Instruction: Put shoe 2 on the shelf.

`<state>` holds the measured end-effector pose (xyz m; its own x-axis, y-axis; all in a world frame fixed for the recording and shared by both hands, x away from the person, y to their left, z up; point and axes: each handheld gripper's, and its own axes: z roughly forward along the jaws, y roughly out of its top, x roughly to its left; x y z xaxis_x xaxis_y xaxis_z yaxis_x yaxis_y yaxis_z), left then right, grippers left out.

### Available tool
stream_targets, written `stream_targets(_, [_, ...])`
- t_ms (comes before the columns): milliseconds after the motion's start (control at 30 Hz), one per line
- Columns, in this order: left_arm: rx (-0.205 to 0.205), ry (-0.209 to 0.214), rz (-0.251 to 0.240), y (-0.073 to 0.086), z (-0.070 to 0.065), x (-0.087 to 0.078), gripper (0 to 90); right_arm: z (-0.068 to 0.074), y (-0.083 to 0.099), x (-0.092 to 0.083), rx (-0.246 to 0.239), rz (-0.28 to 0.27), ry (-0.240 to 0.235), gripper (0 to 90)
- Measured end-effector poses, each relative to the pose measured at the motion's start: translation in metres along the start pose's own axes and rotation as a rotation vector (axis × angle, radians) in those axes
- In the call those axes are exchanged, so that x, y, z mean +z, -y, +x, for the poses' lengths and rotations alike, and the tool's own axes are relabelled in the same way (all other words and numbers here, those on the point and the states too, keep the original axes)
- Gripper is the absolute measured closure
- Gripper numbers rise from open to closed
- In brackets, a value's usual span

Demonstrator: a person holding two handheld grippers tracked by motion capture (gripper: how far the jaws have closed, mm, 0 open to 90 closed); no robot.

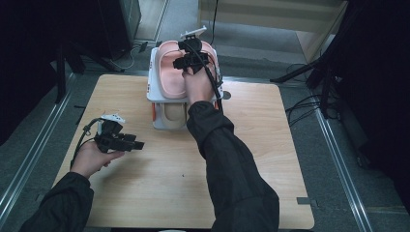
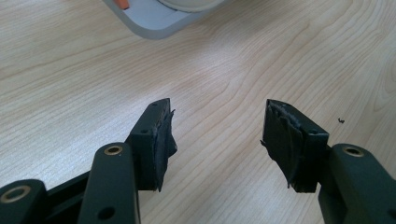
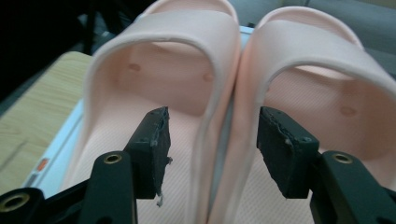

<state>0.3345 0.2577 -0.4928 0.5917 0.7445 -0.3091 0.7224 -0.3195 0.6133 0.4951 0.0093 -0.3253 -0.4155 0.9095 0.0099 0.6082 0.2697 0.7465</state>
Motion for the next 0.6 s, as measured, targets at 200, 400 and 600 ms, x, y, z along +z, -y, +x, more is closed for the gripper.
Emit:
stream_targets(200, [0.000, 0.009, 0.002, -0.003, 0.000, 0.003, 42.1, -0.004, 0.012, -0.012, -0.036, -0.024, -0.064, 49.1])
stream_targets(400, [0.001, 0.003, 0.005, -0.004, 0.001, 0.005, 42.1, -0.014, 0.027, -0.026, -0.069, -0.035, -0.174, 53.2])
stream_targets(600, [-0.003, 0.001, 0.009, -0.004, 0.002, 0.005, 42.0, -0.019, 0.041, -0.038, -0.104, -0.032, -0.259, 54.8])
